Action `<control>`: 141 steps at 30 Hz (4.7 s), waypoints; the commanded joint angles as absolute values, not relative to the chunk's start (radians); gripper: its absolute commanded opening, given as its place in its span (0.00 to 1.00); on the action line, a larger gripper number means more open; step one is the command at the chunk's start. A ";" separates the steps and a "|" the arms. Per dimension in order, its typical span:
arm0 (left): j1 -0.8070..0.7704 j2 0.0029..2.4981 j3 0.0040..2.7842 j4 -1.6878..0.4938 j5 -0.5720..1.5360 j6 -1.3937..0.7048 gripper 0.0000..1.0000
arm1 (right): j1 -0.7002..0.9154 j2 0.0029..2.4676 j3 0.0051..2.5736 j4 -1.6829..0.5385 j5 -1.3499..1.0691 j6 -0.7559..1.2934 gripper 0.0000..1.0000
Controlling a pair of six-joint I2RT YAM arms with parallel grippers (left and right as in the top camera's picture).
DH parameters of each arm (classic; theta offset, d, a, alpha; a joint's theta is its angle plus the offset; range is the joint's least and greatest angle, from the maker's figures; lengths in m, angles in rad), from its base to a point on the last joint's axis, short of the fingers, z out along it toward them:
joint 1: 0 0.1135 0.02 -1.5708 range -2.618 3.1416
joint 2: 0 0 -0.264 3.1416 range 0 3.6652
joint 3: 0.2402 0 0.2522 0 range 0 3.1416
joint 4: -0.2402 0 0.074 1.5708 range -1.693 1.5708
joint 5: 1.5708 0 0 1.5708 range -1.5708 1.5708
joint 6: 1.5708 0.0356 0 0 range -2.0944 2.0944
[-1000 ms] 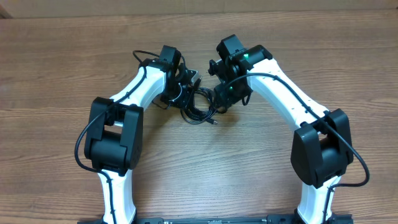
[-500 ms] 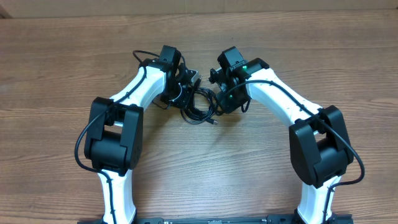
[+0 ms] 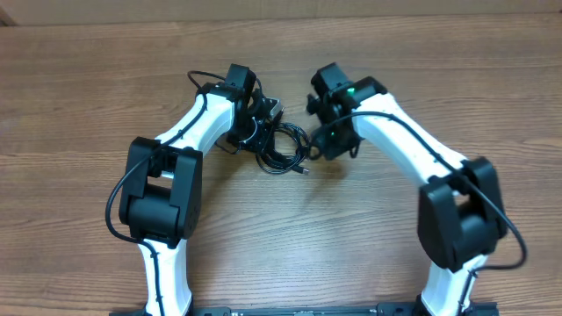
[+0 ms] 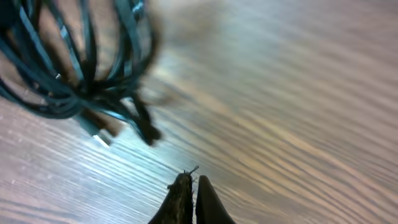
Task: Untangle cables
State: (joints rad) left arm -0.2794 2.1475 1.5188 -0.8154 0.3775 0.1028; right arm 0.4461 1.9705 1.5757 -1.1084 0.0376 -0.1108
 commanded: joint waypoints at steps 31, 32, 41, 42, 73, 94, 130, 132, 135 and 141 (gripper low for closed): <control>-0.270 2.177 1.514 -0.814 0.341 0.089 0.16 | 0.376 1.876 1.315 -0.730 -0.295 -0.324 0.37; -0.270 2.177 1.514 -0.814 0.341 0.089 0.16 | 0.377 1.876 1.315 -0.727 -0.315 -0.324 0.33; -0.270 2.177 1.514 -0.814 0.341 0.089 0.17 | 0.378 1.876 1.287 -0.693 -0.327 -0.324 0.29; -0.270 2.177 1.514 -0.814 0.341 0.089 0.16 | 0.378 1.876 1.275 -0.678 -0.327 -0.324 0.29; -0.270 2.177 1.514 -0.814 0.341 0.089 0.17 | 0.378 1.876 1.251 -0.597 -0.324 -0.323 0.23; -0.270 2.177 1.514 -0.814 0.341 0.089 0.17 | 0.378 1.876 1.232 -0.568 -0.324 -0.323 0.18; -0.270 2.177 1.514 -0.814 0.341 0.089 0.17 | 0.378 1.890 1.229 -0.550 -0.308 -0.323 0.24; -0.270 2.177 1.514 -0.814 0.341 0.089 0.16 | 0.378 1.891 1.229 -0.550 -0.308 -0.323 0.22; -0.270 2.177 1.514 -0.814 0.341 0.089 0.17 | 0.378 1.892 1.229 -0.549 -0.308 -0.323 0.21; -0.270 2.177 1.514 -0.814 0.341 0.089 0.16 | 0.378 1.892 1.229 -0.551 -0.308 -0.323 0.15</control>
